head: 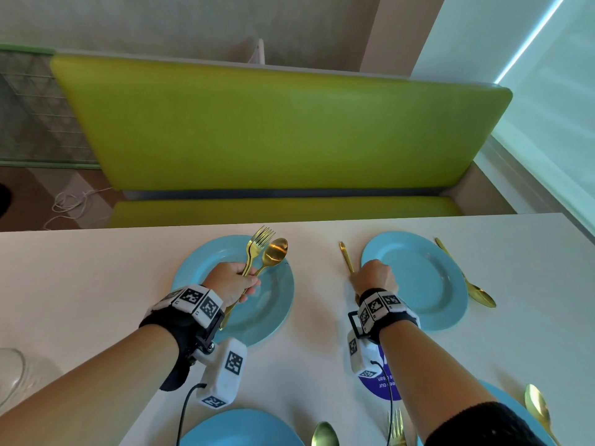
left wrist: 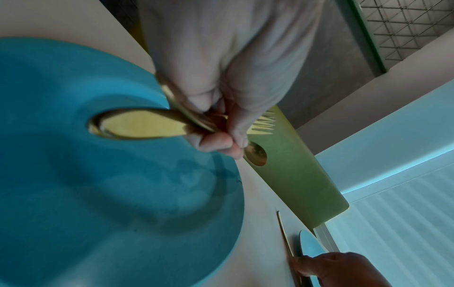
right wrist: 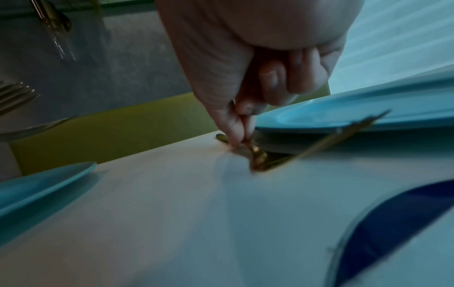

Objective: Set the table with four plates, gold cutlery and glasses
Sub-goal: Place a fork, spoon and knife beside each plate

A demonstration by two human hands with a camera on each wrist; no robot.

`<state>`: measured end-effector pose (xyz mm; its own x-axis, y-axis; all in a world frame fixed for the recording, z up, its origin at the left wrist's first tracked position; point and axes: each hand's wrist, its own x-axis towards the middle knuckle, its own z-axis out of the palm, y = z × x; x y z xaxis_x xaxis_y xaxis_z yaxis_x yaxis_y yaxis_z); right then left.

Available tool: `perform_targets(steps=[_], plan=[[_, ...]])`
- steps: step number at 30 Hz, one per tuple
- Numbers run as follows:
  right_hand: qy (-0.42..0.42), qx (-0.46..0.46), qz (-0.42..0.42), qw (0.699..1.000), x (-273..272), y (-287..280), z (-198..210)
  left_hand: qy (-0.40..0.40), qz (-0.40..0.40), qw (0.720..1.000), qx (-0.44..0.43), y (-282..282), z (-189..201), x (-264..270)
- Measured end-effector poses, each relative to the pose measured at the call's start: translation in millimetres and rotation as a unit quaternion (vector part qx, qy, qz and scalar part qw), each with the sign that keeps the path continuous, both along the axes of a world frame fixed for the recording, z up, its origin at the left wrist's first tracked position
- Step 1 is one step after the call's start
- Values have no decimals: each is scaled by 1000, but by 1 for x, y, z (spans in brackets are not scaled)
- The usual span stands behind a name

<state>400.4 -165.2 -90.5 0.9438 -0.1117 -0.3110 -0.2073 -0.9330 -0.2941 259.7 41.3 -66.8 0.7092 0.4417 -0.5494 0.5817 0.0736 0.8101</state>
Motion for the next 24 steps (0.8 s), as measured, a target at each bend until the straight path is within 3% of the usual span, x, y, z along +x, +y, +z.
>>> perform_targets(steps=[19,24], plan=[[-12,-14,28,999,-10,-5,7,1,-7,1000,5,-3,5,-10],[-45,2,110,993,-31,9,31,-5,-18,1000,9,-1,15,-24]])
